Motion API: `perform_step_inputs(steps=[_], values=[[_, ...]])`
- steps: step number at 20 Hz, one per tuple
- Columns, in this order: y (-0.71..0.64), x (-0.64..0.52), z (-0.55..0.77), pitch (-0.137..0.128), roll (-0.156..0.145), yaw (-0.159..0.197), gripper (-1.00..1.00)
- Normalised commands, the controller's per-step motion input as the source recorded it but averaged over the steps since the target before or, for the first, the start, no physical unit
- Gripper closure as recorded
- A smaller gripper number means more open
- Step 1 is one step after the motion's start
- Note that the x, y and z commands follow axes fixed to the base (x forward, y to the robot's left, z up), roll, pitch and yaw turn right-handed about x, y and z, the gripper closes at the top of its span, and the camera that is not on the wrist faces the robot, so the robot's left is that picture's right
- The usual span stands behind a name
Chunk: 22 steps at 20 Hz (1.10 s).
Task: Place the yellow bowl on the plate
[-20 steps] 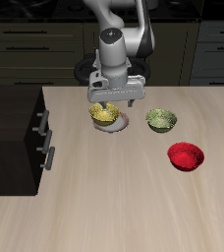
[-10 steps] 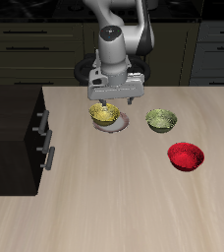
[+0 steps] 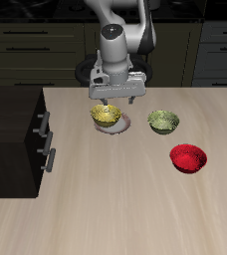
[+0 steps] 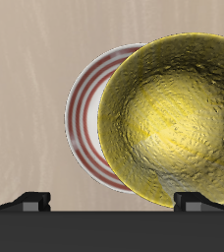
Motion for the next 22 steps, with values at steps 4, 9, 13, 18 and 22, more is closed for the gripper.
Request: perform_step_inputs(steps=[4,9,13,18,22], values=[[-0.02,0.00,-0.01,0.000,-0.006,0.000,-1.00],[0.03,0.00,-0.04,-0.002,0.002,-0.005,-1.00],[0.01,0.05,-0.05,-0.006,0.005,-0.007,-1.00],[0.01,0.02,-0.03,-0.006,0.001,0.000,-1.00],[-0.03,-0.07,0.00,-0.022,-0.003,-0.021,-1.00]])
